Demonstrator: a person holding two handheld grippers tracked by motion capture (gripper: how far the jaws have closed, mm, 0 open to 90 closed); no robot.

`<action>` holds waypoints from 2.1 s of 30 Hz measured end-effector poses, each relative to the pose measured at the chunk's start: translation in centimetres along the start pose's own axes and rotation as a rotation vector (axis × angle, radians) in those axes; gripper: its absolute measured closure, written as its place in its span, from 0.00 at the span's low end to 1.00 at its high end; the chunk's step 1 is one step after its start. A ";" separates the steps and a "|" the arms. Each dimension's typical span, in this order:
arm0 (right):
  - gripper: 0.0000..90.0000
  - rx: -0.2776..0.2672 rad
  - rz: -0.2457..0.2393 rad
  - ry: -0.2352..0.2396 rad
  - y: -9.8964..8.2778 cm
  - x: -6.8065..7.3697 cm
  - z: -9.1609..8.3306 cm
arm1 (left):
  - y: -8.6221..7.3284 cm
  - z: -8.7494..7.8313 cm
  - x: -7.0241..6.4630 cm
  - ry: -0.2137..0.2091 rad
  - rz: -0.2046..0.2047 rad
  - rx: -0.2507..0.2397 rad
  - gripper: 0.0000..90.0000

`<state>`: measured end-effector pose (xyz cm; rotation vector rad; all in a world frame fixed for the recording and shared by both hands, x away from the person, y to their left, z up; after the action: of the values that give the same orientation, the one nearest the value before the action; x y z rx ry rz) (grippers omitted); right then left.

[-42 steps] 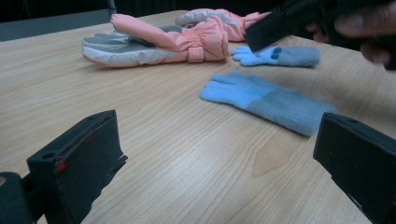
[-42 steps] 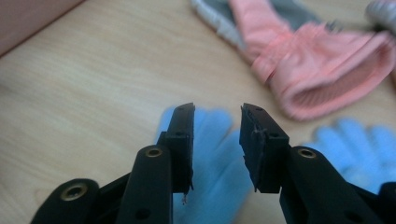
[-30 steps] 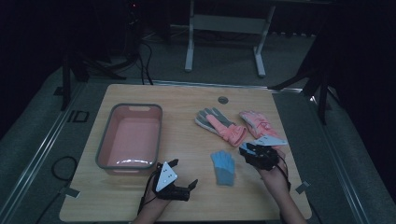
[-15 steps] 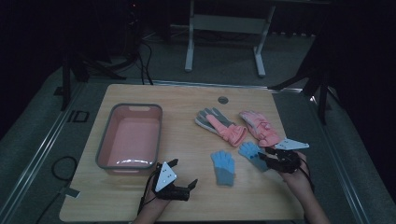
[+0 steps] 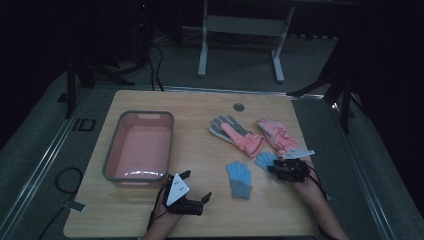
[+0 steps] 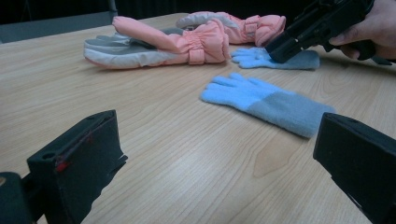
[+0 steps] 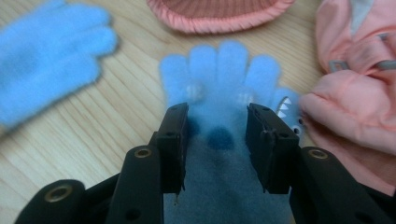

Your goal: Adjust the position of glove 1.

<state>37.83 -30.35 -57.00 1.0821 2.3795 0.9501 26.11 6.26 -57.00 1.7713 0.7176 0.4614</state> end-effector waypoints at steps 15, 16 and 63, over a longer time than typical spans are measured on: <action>0.96 -0.033 0.139 -0.198 1.3 3.7 -3.5 | 0.0 0.0 0.0 0.000 0.001 0.002 0.01; 0.96 -0.044 0.152 -0.219 1.5 4.1 -4.3 | 0.0 0.0 0.0 0.000 0.002 0.002 0.01; 0.70 0.014 -0.013 -0.062 -2.2 3.9 -6.2 | 0.0 0.0 0.0 -0.003 0.003 -0.003 0.01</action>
<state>30.75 -31.11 -54.28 1.0845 2.3437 0.8831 26.08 6.26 -56.99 1.7699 0.7115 0.4615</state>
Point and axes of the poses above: each handheld gripper's, and its own axes: z roughly forward along the jaws, y roughly out of its top, x roughly to its left, the point moved 3 cm from there along z, roughly forward along the jaws, and after that the axes turned 4 degrees about -y, right-handed, at the moved point
